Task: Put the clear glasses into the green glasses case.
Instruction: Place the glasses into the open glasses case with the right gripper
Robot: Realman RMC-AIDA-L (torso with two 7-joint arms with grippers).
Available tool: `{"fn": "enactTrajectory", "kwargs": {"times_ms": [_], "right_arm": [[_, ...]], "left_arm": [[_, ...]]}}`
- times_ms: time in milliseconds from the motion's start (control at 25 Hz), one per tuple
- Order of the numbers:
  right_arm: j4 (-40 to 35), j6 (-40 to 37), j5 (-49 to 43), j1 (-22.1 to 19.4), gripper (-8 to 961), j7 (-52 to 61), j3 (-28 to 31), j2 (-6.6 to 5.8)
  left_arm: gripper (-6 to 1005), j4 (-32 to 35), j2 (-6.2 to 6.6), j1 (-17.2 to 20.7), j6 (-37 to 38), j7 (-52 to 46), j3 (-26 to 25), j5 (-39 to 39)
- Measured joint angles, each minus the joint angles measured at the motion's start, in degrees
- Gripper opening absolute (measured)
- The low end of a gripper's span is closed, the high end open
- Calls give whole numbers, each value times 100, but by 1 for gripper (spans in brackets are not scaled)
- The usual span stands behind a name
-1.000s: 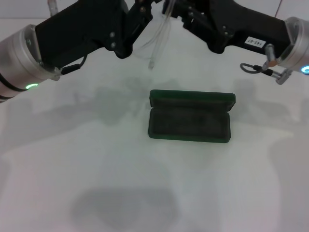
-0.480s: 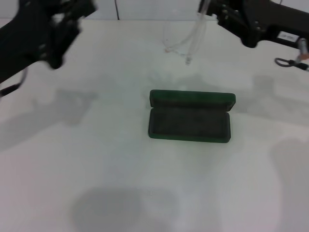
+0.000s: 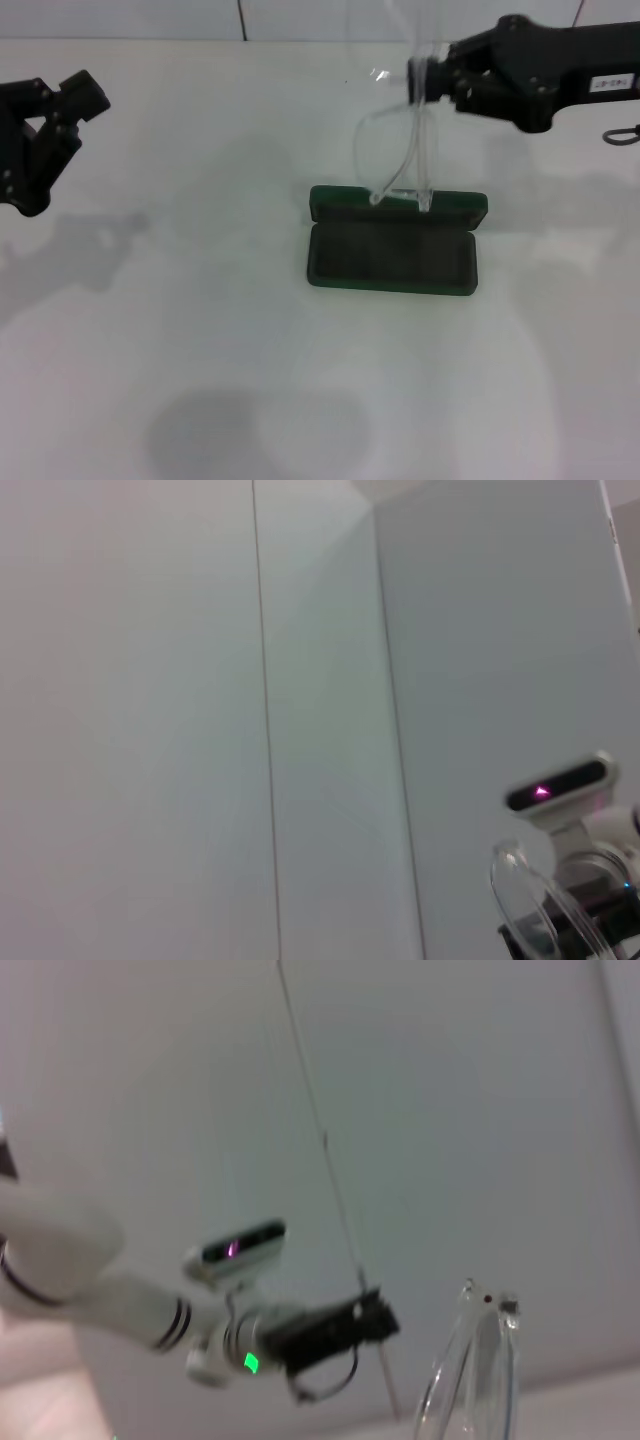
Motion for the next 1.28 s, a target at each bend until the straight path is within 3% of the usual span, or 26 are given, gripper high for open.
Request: {"fn": "enactTrajectory", "kwargs": {"times_ms": [360, 640, 960, 1280], "right_arm": [[342, -75, -2032, 952, 59, 582, 0, 41], [374, 105, -3661, 1729, 59, 1140, 3, 40], [294, 777, -4918, 2259, 60, 1731, 1, 40], [-354, 1111, -5737, 2626, 60, 2257, 11, 40]], "left_arm": [[95, -76, 43, 32, -3, -89, 8, 273], [97, -171, -17, 203, -3, -41, 7, 263], [99, -172, 33, 261, -3, -64, 0, 279], [101, -234, 31, 310, -11, -74, -1, 283]]}}
